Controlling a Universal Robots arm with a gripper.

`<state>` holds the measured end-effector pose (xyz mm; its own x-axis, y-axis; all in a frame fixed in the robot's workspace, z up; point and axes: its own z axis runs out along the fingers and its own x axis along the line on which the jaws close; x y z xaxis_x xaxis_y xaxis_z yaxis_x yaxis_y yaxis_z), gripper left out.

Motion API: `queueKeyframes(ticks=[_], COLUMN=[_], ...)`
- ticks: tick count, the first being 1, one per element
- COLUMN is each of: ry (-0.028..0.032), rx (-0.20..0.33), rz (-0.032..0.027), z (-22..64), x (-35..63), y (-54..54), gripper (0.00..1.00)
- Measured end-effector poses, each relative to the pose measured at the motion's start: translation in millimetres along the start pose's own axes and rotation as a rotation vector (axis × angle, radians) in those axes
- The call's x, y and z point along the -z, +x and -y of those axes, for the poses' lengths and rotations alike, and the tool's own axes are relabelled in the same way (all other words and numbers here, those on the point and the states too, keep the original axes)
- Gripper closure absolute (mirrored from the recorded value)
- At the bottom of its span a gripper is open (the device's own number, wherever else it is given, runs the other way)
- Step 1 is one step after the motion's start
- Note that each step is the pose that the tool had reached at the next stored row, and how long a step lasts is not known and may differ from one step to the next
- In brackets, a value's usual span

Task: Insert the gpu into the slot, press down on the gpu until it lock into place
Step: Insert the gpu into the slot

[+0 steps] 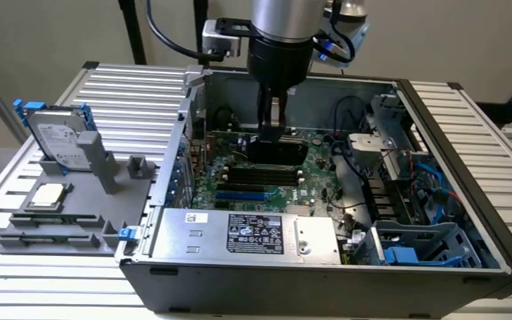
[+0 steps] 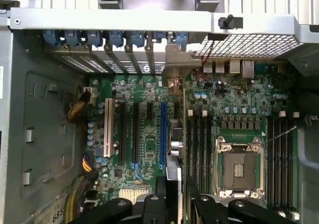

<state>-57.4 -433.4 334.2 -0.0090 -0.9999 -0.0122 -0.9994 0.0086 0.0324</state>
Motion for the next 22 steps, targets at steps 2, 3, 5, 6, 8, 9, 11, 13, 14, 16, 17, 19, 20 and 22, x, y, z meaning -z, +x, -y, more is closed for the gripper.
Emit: queueKeyframes(ticks=[2,3,5,6,8,9,11,13,14,16,17,19,20,22], ry=[0.0,0.0,0.0002,0.0003,0.0004,0.0004,0.0004,0.0005,0.0005,0.0004,0.0004,0.0025,0.0054,0.0144], rx=[0.0,0.0,-0.004,-0.012,-0.028,-0.033,-0.037,-0.037,-0.037,-0.037,-0.037,-0.037,-0.037,-0.037], rz=[0.0017,0.0026,0.0037,0.0041,0.0044,0.0045,0.0048,0.0047,0.0047,0.0047,0.0046,0.0048,0.0048,0.0051], z=[-0.1,-0.3,-0.5,-0.5,-0.8,-1.5,-4.2,-5.6,-5.8,-6.5,-7.1,-10.2,-12.5,-16.7], x=[-2.0,-3.2,-5.4,-6.4,-7.9,-8.7,-10.5,-13.0,-14.1,-16.7,-18.1,-21.8,-23.5,-26.7], y=[6.7,9.2,11.1,11.2,11.3,11.3,11.6,12.2,12.5,12.8,12.9,13.0,13.0,13.1], gripper=[0.74,0.74,0.74,0.74,0.74,0.74,0.74,0.74,0.74,0.74,0.74,0.74,0.74,0.74])
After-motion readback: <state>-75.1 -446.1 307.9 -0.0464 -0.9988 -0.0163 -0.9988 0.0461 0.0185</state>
